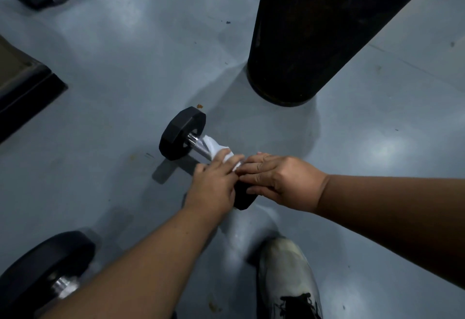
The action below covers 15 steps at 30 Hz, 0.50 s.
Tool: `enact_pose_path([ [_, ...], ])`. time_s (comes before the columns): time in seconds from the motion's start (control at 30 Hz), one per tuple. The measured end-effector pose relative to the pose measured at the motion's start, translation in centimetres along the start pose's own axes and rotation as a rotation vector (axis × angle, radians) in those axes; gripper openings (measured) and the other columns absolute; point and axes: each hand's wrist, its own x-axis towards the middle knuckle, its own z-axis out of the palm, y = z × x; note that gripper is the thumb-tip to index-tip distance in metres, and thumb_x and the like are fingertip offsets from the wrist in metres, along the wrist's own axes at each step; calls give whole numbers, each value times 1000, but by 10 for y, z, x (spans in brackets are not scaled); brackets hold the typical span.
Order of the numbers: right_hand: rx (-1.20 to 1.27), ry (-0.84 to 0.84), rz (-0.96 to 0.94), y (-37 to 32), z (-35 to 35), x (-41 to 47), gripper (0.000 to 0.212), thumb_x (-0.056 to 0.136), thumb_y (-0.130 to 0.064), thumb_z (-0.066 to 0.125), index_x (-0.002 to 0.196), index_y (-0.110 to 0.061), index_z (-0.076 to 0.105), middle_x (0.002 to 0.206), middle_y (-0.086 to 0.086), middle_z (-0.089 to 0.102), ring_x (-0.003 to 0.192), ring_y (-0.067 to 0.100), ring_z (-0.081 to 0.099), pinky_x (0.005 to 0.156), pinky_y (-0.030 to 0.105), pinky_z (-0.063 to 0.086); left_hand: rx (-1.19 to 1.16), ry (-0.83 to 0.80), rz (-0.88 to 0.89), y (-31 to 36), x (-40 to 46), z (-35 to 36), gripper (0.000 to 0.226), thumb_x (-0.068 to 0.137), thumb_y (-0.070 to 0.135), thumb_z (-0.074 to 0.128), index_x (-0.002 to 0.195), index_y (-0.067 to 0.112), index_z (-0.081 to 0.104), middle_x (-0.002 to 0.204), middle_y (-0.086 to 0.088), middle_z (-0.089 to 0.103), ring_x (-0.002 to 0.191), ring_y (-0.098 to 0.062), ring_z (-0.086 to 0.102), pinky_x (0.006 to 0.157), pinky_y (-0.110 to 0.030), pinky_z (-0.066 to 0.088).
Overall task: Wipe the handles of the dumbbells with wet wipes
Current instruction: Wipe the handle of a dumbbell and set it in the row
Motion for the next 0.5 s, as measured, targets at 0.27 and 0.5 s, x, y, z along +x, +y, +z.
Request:
enact_pose_path([
  [0.27,35,3,-4,2,-1,1,31,99,-26,60,111,-1,73,120,12,72,113,31,66,95,46,52,-108,175,-343,-23,17,-14,32,95,35,48,108,27,75,139,7,61,139,-15,42,83,-42,39],
  [0.5,24,15,-5,1,-2,2,35,98,-29,57,113,-3,74,121,9,72,114,29,66,98,43,51,-25,54,-15,-15,8,-9,41,84,29,45,114,35,72,132,12,64,131,-17,53,81,-40,37],
])
